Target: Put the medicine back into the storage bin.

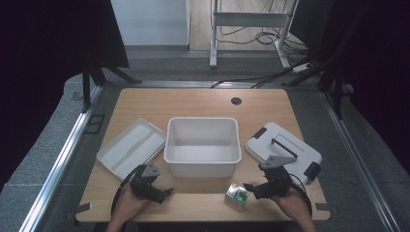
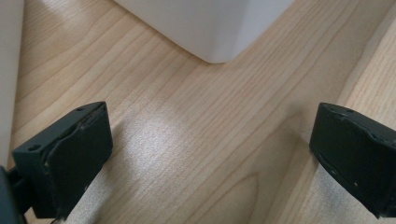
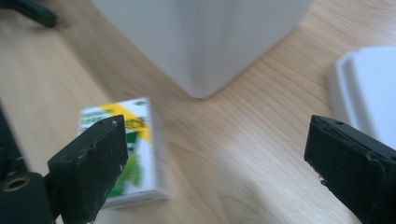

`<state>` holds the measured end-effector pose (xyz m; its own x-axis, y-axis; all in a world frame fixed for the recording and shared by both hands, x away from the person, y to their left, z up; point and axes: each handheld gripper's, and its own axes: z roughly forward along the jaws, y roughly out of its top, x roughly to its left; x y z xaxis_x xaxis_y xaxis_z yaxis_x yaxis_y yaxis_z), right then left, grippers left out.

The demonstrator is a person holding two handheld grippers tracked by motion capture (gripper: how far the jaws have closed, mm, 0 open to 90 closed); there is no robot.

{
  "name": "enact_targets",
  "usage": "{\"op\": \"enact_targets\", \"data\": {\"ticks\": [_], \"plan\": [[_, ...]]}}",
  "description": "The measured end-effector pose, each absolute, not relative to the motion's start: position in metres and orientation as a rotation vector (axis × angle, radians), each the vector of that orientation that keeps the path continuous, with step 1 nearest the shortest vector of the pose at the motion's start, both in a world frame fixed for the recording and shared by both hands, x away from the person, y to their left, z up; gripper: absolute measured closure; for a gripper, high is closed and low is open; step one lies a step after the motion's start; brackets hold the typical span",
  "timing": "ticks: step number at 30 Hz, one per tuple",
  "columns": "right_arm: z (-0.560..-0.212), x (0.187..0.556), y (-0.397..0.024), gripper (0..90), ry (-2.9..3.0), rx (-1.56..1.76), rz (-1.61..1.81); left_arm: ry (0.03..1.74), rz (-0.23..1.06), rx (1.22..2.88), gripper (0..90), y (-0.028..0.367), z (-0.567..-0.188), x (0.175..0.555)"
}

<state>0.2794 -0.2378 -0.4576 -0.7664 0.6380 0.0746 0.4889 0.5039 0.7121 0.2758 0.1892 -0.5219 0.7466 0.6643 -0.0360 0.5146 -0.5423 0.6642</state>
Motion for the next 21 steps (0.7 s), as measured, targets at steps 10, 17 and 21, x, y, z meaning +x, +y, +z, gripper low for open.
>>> {"op": "enact_targets", "data": {"ticks": [10, 17, 21], "plan": [[-0.457, 0.258, -0.200, 3.7, 2.742, 0.790, 1.004, 0.910, 0.305, 2.257, 1.6, 0.191, -0.522, 0.276], [-0.473, 0.254, -0.182, 20.0, 2.811, 0.709, 0.840, 0.919, 0.309, 2.248, 2.5, 0.191, -0.522, 0.276], [-0.479, 0.258, -0.178, 40.1, 2.846, 0.697, 0.743, 0.919, 0.309, 2.248, 2.6, 0.191, -0.522, 0.276]]}}
